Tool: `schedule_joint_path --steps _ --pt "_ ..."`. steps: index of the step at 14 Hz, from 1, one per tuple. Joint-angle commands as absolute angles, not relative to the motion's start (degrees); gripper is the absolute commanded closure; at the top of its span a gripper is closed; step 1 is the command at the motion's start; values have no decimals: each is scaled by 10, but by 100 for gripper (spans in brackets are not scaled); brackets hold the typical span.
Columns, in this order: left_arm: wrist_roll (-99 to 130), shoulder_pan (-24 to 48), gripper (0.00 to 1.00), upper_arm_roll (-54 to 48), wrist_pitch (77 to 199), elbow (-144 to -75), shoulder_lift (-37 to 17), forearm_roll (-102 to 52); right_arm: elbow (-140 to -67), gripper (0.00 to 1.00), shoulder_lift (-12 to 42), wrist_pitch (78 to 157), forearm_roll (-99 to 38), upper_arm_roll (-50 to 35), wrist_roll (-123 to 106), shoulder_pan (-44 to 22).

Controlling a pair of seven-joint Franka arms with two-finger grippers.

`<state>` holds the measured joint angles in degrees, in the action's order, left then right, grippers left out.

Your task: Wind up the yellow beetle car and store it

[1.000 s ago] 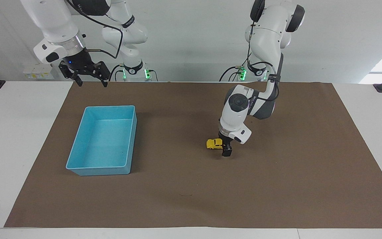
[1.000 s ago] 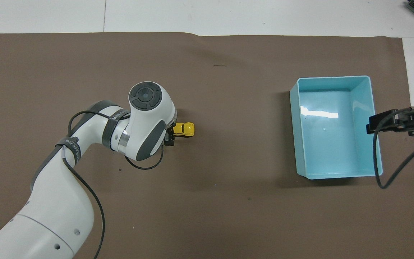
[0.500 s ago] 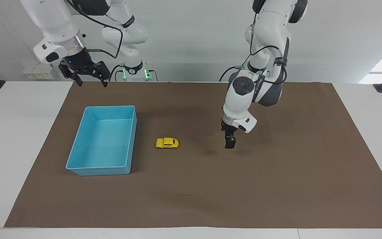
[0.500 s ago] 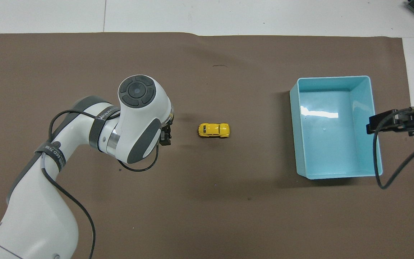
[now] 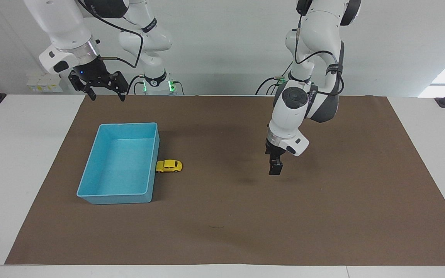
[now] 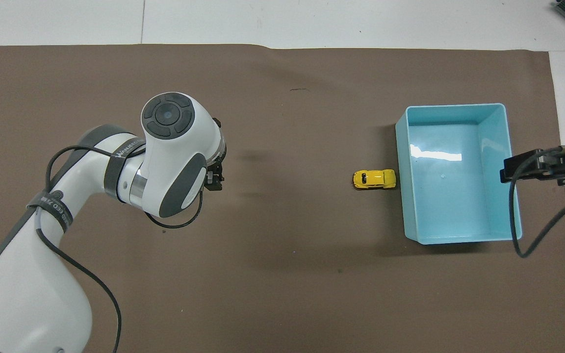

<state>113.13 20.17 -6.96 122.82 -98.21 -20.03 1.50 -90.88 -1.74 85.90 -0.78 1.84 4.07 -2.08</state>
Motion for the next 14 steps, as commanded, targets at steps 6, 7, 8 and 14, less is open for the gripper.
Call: schedule_joint_path --steps 6,7,8,14 --pt "1005 160 0 -71 1204 -988 -140 16 -923 0 -30 861 -16 17 33 -17" --pt "974 156 0 -71 1196 -988 -132 15 -923 0 -30 861 -16 17 33 -17" --pt "942 143 0 -71 1186 -989 -125 16 -923 0 -30 865 -16 18 30 -17" --pt "772 109 0 -71 1155 -988 -97 14 -956 0 -48 899 -27 5 -63 -37"
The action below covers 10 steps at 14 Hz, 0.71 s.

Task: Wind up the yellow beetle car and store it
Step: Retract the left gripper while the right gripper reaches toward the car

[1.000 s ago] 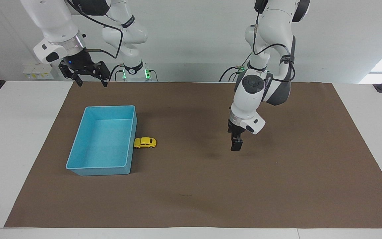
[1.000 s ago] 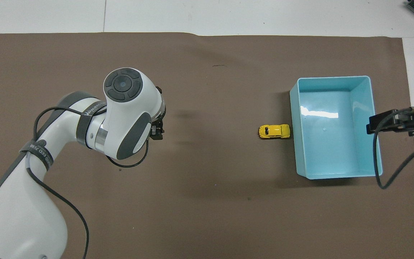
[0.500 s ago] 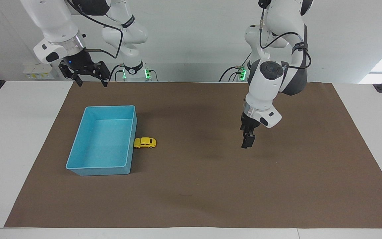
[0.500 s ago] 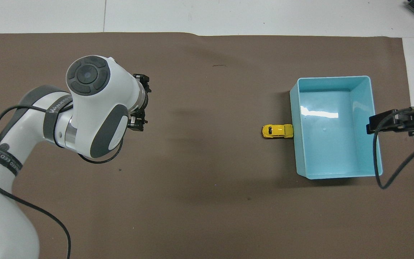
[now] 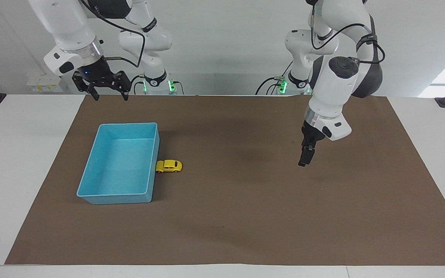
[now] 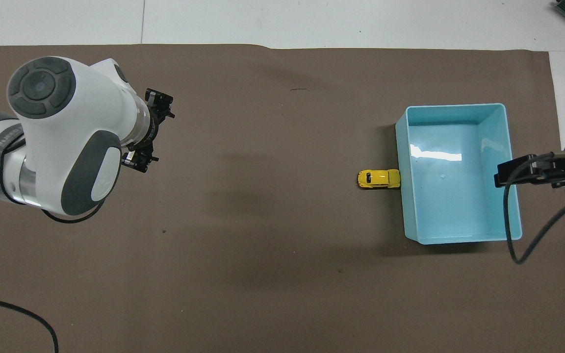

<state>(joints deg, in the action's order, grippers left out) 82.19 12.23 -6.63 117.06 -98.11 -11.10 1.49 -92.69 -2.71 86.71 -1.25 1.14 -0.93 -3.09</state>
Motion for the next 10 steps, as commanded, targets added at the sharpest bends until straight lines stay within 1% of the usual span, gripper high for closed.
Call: schedule_joint_path --steps 1,5,6,8,10 --pt "748 102 0 -71 1155 -987 -93 14 -965 0 -47 917 -27 4 -95 -40" --pt "622 87 0 -69 1139 -988 -78 10 -1005 0 -36 979 -34 4 -125 -75" --pt "583 71 0 -70 1134 -987 -76 3 -1014 0 -28 997 -34 4 -141 -84" --pt "477 60 0 -69 1109 -988 -63 -1 -1029 0 -11 1055 -34 4 -197 -103" --pt "382 45 0 -69 1089 -988 -55 -1 -1028 0 24 1077 -33 4 -237 -113"
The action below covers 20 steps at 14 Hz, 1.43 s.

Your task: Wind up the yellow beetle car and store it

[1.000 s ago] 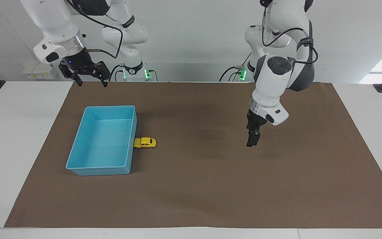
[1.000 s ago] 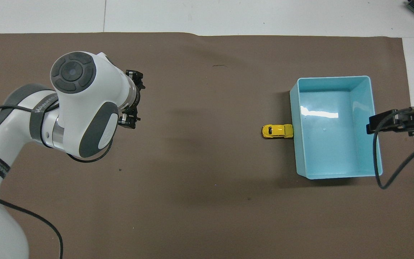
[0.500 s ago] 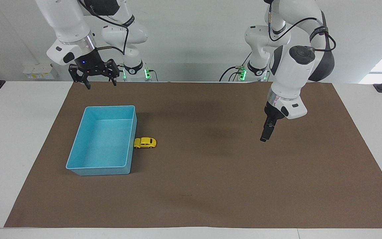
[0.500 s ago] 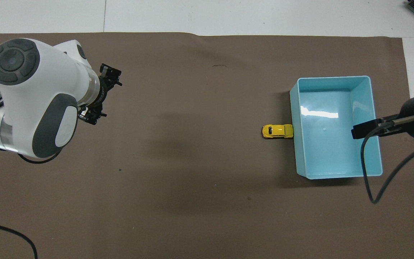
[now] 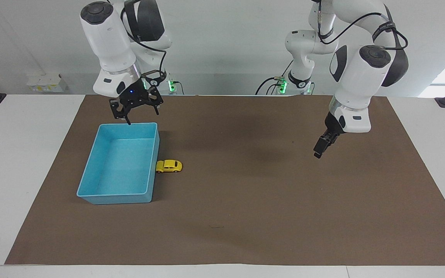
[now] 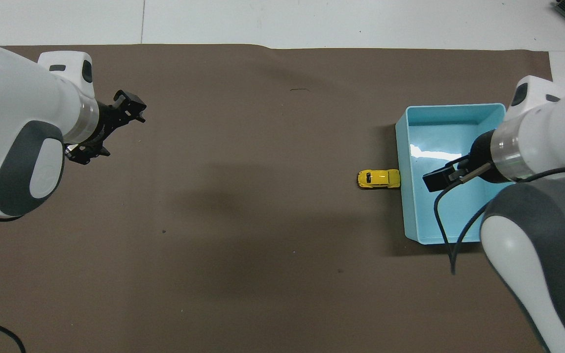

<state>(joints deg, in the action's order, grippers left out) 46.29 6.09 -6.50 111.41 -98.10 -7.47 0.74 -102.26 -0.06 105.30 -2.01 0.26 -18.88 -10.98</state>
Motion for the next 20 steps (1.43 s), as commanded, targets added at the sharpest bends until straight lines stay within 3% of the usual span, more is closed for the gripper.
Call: schedule_joint_path --steps 1,5,11,14,17,18,19,20 --pt "347 44 0 -69 1086 -988 -54 -1 -1028 0 44 1091 -33 4 -256 -119" --pt "198 43 0 -58 1057 -988 -47 -1 -1034 0 110 1160 -13 4 -380 -133" --pt "19 19 0 -49 1014 -986 -19 1 -1107 0 150 1260 67 4 -446 -163" --pt "-12 17 0 -48 943 -930 -16 4 -1168 0 152 1342 140 4 -448 -178" --pt "-44 11 0 -43 904 -897 -9 3 -1179 0 165 1368 169 4 -448 -178" --pt "-44 10 0 -43 900 -892 -2 0 -1180 20 170 1378 169 4 -448 -178" --pt "-44 8 0 -43 892 -891 6 -1 -1182 53 172 1381 169 4 -448 -178" --pt "-43 8 0 -44 885 -886 10 -1 -1180 77 173 1380 169 4 -445 -178"
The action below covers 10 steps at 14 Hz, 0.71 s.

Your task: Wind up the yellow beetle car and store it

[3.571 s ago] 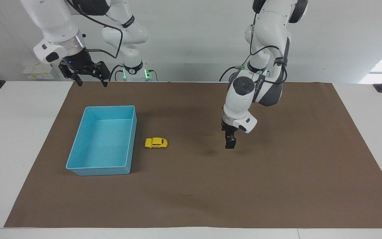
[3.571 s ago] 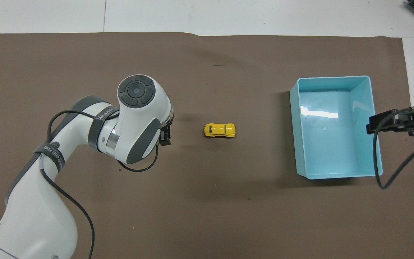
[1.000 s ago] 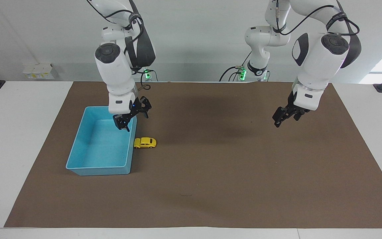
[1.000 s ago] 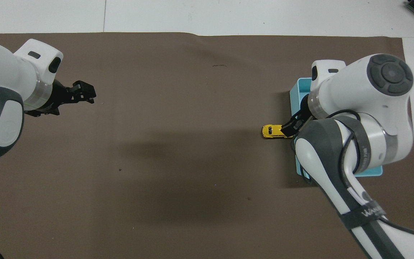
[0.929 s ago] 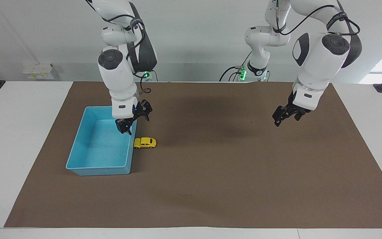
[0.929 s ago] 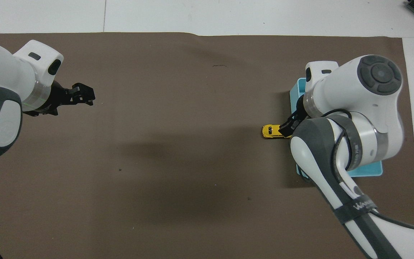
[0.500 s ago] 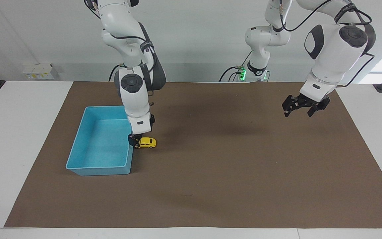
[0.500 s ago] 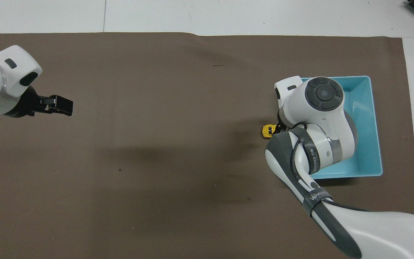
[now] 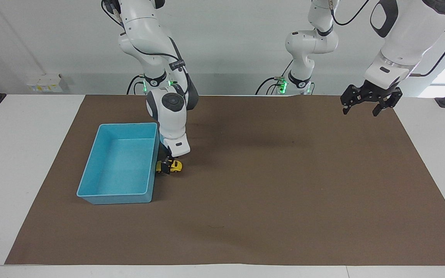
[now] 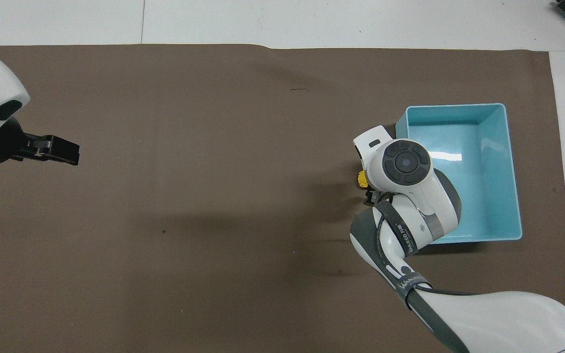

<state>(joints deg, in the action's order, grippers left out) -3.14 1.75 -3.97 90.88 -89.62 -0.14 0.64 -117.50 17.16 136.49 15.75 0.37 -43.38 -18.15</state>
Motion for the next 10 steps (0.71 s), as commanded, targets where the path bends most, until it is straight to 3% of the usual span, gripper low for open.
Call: schedule_joint_path --steps 1,2,10 --pt "-43 8 0 -46 871 -880 11 -1 -1179 93 173 1379 169 4 -442 -178" --pt "-43 8 0 -47 858 -873 11 0 -1177 100 174 1376 169 4 -442 -178" --pt "-39 12 0 -46 855 -872 27 -1 -1124 100 149 1338 125 -10 -443 -191"
